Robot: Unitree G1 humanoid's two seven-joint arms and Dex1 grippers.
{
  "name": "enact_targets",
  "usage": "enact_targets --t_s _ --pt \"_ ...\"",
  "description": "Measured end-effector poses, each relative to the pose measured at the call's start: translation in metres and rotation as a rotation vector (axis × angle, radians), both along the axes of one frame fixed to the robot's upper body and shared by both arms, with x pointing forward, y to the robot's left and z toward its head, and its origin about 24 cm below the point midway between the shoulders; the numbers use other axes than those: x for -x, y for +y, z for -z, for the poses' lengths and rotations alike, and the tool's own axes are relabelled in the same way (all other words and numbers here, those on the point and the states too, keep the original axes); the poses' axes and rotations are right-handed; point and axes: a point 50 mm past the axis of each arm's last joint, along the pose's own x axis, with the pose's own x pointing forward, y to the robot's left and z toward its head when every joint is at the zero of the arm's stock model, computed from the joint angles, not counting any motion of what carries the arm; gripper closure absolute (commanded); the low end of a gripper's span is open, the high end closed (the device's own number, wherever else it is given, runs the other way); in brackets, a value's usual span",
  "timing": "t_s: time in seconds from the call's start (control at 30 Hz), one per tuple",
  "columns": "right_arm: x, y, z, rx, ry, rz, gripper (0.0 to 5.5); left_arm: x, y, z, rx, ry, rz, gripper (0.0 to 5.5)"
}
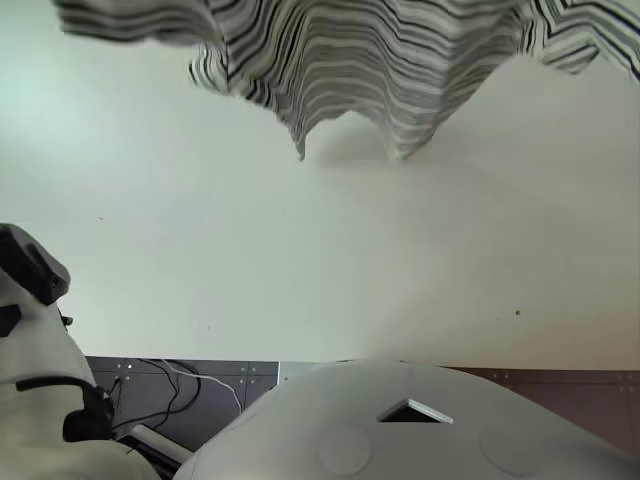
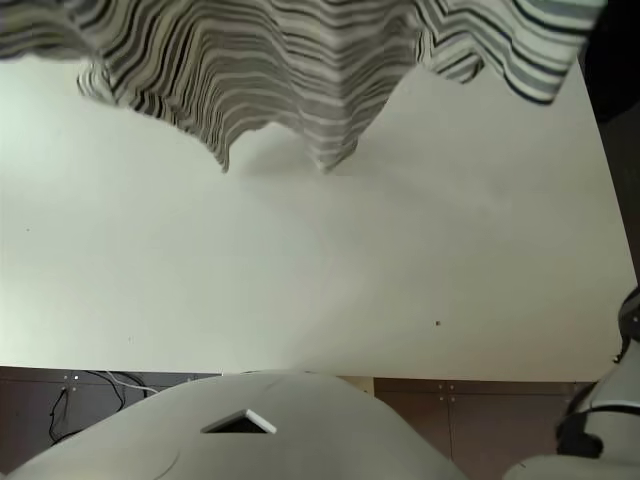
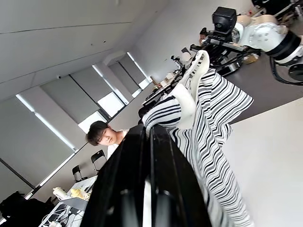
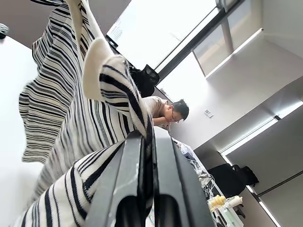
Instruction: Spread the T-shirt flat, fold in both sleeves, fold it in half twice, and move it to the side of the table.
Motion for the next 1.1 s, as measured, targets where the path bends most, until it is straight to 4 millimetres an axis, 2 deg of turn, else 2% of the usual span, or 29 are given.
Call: enact_targets --t_s 0.1,0.17,0.3,0.4,0.43,0.5,0.53,0.6,0.63,0.7,0.77,0.97,1.1 --pt "0.04 -0.005 -0.008 -0.031 0.044 -0.043 5.35 0.036 -0.004 -0.002 -0.036 0.074 0.102 5.4" --pt "0.067 -0.004 -0.021 -0.038 0.037 -0.082 5.35 0.057 -0.001 -0.012 -0.03 0.116 0.154 5.4" --pt "0.096 0.0 -0.032 -0.015 0.102 -0.107 5.35 0.087 0.003 -0.024 -0.044 0.251 0.208 5.4" --pt "0.112 0.0 -0.029 0.019 0.223 -0.08 5.35 0.094 0.001 -0.011 -0.079 0.439 0.229 5.4" --pt "0.117 0.002 -0.019 0.036 0.303 -0.073 5.35 0.092 -0.002 0.002 -0.108 0.526 0.221 5.4" --pt "0.114 0.002 0.003 0.044 0.406 -0.051 5.35 0.087 -0.005 0.022 -0.12 0.607 0.224 5.4" --pt "0.106 0.004 0.026 0.043 0.499 -0.058 5.35 0.08 -0.009 0.041 -0.118 0.682 0.225 5.4" --pt "0.091 0.009 0.058 0.043 0.608 -0.062 5.35 0.069 -0.014 0.07 -0.112 0.773 0.212 5.4" --pt "0.077 0.012 0.079 0.047 0.674 -0.054 5.35 0.06 -0.016 0.088 -0.104 0.823 0.19 5.4" --pt "0.056 0.014 0.106 0.055 0.733 -0.035 5.35 0.047 -0.018 0.112 -0.104 0.865 0.145 5.4" --pt "0.025 0.011 0.135 0.091 0.718 0.035 5.35 0.02 -0.017 0.141 -0.11 0.844 0.037 5.4" --pt "-0.069 0.013 0.188 0.089 0.615 0.182 5.35 -0.066 -0.024 0.213 -0.165 0.723 -0.263 5.4" --pt "-0.114 0.017 0.231 0.143 0.657 0.287 5.35 -0.103 -0.043 0.25 -0.261 0.706 -0.329 5.4"
